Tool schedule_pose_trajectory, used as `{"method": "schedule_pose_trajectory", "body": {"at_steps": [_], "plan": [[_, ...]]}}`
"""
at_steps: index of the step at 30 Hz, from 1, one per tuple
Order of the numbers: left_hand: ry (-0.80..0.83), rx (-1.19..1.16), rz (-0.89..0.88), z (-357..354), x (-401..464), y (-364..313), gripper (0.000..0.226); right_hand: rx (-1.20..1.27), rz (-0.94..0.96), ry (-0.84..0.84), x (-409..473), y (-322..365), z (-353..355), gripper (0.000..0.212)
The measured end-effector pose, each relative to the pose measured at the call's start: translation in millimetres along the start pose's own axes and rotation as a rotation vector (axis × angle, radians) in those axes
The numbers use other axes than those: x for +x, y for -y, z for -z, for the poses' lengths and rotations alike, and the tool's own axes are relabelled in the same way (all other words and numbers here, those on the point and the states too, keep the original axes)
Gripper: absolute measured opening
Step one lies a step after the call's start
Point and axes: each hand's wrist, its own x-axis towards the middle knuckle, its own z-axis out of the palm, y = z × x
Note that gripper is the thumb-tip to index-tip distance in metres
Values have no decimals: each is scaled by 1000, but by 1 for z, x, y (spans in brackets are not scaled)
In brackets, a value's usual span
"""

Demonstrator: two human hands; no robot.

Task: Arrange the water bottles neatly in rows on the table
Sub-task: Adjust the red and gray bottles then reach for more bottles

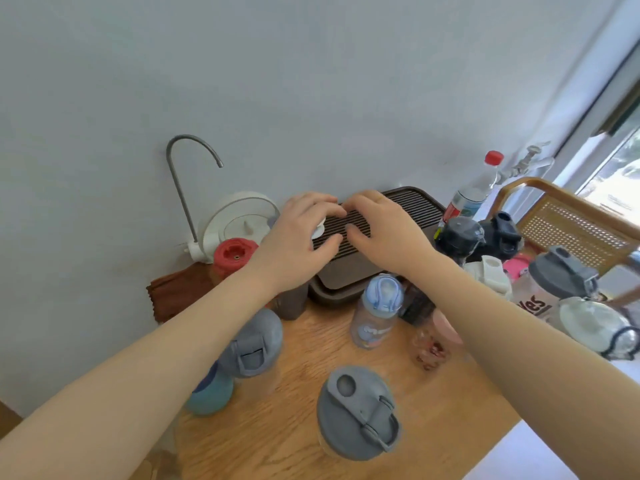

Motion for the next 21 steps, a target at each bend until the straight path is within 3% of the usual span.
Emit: {"method": "schedule_pose_trajectory", "body": {"at_steps": [3,6,11,14,18,21], "plan": [[-3,-48,-91,-27,23,-43,39,47,-3,-58,-14,-28,47,43],[-3,-52,-112,-58,50,-79,39,115,-78,-107,-35,-76,88,38],[63,-43,-34,-120,78,-114,37,122,-175,-112,-69,-160,130,28],[57,-29,45,-147,86,-126,37,249,-259,-166,-84,-194,153,24],[-29,-49,330,-173,88,-122,62,311,-382,-107,-100,-249,174,31],[-92,-132,615,-201,79,-118,95,188,-480,161,-120,-284,163,47]]}}
